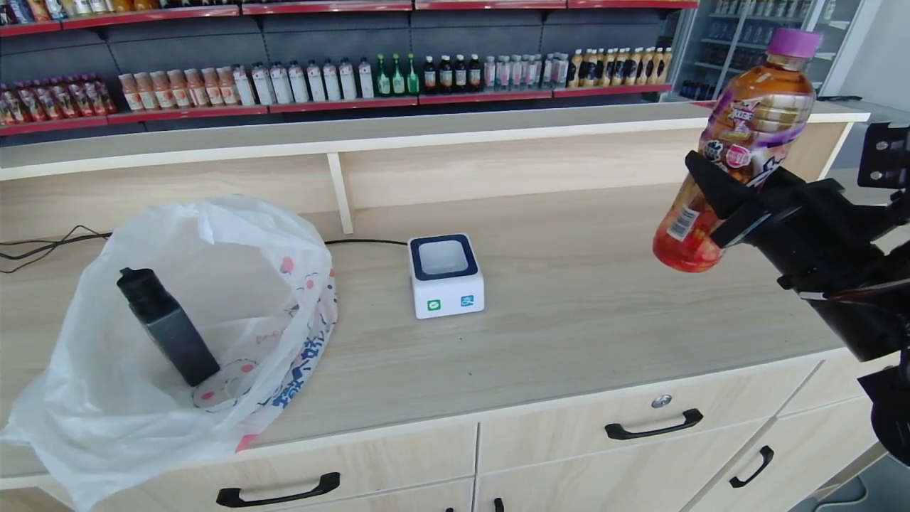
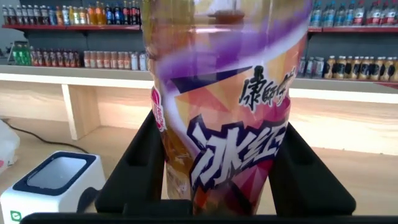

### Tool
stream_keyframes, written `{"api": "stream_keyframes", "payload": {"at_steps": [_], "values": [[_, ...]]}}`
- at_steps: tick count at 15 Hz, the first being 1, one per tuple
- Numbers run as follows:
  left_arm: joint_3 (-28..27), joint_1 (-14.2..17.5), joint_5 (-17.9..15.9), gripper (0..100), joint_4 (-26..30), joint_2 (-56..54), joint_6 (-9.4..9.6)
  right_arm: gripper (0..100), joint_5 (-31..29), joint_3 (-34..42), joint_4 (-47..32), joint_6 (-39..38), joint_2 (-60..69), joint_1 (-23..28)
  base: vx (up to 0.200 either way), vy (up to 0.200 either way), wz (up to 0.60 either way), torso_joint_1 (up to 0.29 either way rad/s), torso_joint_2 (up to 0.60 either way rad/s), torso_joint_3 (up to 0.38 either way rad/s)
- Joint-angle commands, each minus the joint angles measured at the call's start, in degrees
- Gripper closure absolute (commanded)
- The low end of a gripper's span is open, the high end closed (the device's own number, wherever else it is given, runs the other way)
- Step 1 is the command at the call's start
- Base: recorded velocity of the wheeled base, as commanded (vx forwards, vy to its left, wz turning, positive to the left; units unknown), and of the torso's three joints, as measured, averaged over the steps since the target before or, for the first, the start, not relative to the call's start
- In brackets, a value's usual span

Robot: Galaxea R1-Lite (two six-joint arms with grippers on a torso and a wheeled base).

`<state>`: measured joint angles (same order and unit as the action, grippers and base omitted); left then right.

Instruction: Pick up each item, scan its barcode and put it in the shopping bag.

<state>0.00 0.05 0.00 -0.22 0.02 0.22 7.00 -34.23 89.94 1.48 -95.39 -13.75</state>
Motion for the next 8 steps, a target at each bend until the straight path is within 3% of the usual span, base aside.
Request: {"api": "stream_keyframes", "payload": {"at_steps": [1, 2, 3, 8], "values": [[0.0, 0.0, 0.0, 0, 0.0, 0.1, 0.04, 100, 0.0, -0.4, 0.1, 0.0, 0.5, -0.1, 0.0, 0.2, 0.0, 0.007, 0.0, 0.007], [0.0, 0.0, 0.0, 0, 0.0, 0.1, 0.04, 100, 0.0, -0.1, 0.1, -0.2, 0.5, -0.3, 0.0, 0.2, 0.0, 0.002, 0.0, 0.007], [0.0, 0.0, 0.0, 0, 0.1, 0.1, 0.04, 100, 0.0, 0.1, 0.1, -0.2, 0.5, -0.5, 0.0, 0.0, 0.0, 0.0, 0.0, 0.0], [0.0, 0.0, 0.0, 0, 0.0, 0.1, -0.13, 100, 0.0, 0.6, 0.1, -0.3, 1.8, -2.0, 0.0, 0.0, 0.6, 0.0, 0.0, 0.0]]}}
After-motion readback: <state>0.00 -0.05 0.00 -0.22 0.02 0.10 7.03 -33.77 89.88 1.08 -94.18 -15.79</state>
